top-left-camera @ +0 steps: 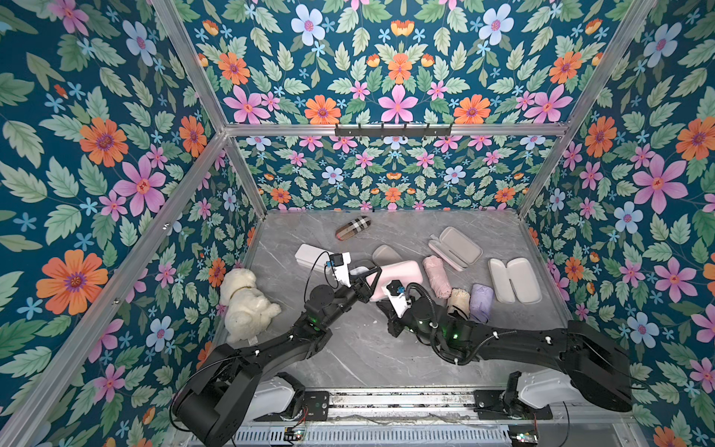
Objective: Put umbrellas into zippered umbrella sleeves
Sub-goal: Zip the zipper on the umbrella sleeve, then adjust the umbrella sleeve.
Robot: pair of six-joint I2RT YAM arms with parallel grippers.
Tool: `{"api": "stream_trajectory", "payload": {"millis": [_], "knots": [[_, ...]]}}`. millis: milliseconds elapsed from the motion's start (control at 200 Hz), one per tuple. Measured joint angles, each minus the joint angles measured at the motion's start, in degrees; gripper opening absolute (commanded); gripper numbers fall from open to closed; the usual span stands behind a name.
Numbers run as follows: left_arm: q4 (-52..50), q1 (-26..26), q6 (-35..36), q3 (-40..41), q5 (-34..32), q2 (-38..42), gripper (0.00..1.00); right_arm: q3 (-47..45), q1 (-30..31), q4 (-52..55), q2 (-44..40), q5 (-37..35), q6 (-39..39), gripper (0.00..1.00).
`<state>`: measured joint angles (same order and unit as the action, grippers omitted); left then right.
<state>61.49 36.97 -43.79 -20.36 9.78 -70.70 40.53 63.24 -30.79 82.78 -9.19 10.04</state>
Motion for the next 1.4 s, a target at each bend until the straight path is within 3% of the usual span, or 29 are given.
{"api": "stream_trajectory", "payload": {"millis": [190,310,385,570,675,1025,1225,1400], "knots": [[8.1,2.1,-7.6,3.3,-12.7,-3.8,0.00,2.3,0.6,-2.4,4.5,-1.1,4.8,0.00],[10.1,2.6,-10.1,4.3,-15.7,-4.0,0.00,1.2,-0.2,-1.9,2.2,0.5,8.4,0.32],[10.2,2.4,-10.8,5.2,-18.9,-3.3,0.00,1.1,-3.5,0.6,-1.0,4.5,12.4,0.37],[10.0,3.3,-14.1,6.2,-23.3,-2.5,0.01,-3.8,-18.6,7.5,-6.4,16.5,29.5,0.52],[10.0,5.6,-15.7,5.8,-25.9,-3.5,0.02,-6.0,-21.8,6.9,-8.1,22.2,36.8,0.61],[12.1,11.6,-20.4,4.9,-32.6,-10.1,0.07,-5.7,-22.3,-9.5,-4.0,28.6,48.8,0.66],[13.4,13.6,-20.5,5.8,-37.3,-9.2,0.07,-4.7,-22.3,-10.8,-2.3,28.0,52.4,0.66],[13.7,14.2,-20.3,4.7,-36.7,-8.3,0.07,-4.3,-22.4,-9.3,-0.4,26.3,55.3,0.68]]}}
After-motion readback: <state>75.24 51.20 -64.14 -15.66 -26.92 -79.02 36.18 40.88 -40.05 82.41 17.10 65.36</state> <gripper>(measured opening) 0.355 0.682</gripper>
